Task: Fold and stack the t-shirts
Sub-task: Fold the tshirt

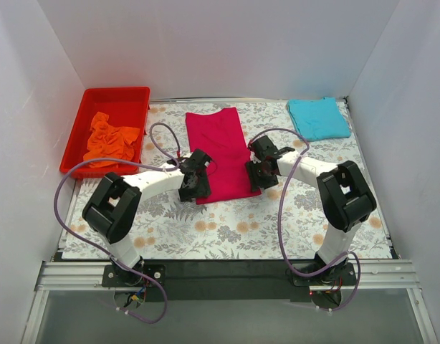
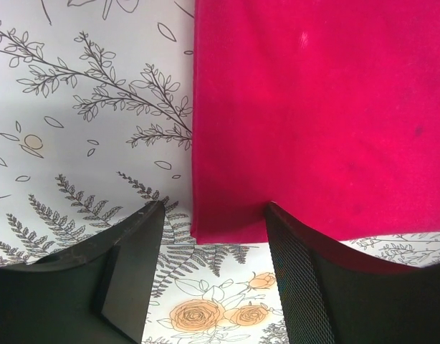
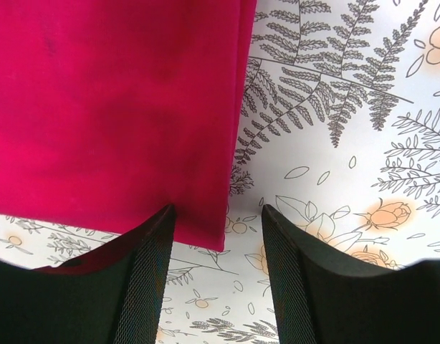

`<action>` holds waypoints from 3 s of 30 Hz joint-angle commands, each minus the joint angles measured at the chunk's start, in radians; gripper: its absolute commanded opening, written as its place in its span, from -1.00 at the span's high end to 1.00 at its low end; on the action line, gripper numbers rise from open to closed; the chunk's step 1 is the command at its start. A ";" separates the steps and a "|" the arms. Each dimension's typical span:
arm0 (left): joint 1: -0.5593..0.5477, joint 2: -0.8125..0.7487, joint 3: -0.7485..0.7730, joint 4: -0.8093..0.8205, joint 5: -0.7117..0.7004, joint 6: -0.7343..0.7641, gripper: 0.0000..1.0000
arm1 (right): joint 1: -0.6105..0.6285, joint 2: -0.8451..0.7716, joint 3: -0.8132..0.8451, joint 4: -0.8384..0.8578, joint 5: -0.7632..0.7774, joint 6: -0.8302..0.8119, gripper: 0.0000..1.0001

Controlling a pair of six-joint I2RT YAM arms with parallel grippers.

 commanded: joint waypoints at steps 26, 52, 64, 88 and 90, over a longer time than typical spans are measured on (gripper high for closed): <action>-0.046 0.075 -0.163 -0.133 0.159 0.072 1.00 | 0.078 0.074 -0.062 -0.211 -0.077 0.000 0.97; -0.015 -0.355 -0.002 -0.550 0.392 0.060 1.00 | 0.071 -0.121 0.233 -0.767 -0.234 -0.136 0.97; 0.203 -0.197 0.246 -0.355 0.210 0.206 1.00 | 0.006 0.198 0.817 -0.768 -0.202 -0.158 0.97; 0.301 -0.039 0.273 -0.004 0.079 0.169 1.00 | -0.052 0.377 0.975 -0.408 -0.103 -0.156 0.97; 0.313 -0.033 0.256 0.025 0.076 0.160 1.00 | -0.054 0.406 0.982 -0.393 -0.105 -0.159 0.97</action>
